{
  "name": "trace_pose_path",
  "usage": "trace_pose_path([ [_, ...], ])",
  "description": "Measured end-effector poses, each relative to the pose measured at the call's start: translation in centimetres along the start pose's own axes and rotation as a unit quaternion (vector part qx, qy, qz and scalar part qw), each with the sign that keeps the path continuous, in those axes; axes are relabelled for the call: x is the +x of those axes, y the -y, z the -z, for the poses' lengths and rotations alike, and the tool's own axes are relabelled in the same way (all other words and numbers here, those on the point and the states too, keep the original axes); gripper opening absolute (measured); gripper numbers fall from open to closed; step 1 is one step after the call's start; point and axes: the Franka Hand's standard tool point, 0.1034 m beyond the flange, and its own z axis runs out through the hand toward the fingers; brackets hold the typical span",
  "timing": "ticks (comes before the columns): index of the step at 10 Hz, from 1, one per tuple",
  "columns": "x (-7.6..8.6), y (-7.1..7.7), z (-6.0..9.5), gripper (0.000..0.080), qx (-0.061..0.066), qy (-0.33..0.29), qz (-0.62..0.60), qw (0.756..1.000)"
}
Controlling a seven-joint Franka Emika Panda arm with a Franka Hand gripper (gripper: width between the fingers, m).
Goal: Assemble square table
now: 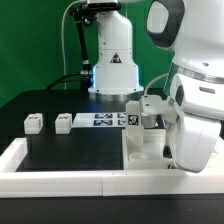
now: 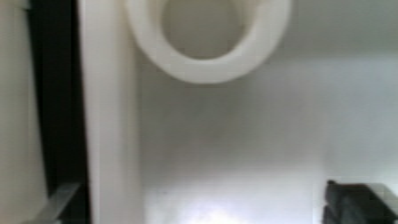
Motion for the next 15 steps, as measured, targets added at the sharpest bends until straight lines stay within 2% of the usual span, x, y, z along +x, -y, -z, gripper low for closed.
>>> trace_pose_path([
  [1, 0.0, 0.1, 0.0, 0.0629, 0.002, 0.001, 0.0, 1.0],
  [5, 0.0, 0.2, 0.1, 0.0649, 0.004, 0.001, 0.001, 1.0],
  [8, -0.9, 0.0, 3.0, 0.0649, -0.009, 0.002, -0.007, 1.0],
  [10, -1.5, 0.6, 5.0, 0.0649, -0.017, -0.004, -0.039, 0.999],
  [11, -1.4, 1.2, 5.4, 0.0649, -0.016, -0.006, -0.071, 0.997],
  [15, -1.5, 1.4, 5.0, 0.0649, -0.012, -0.005, -0.09, 0.996],
])
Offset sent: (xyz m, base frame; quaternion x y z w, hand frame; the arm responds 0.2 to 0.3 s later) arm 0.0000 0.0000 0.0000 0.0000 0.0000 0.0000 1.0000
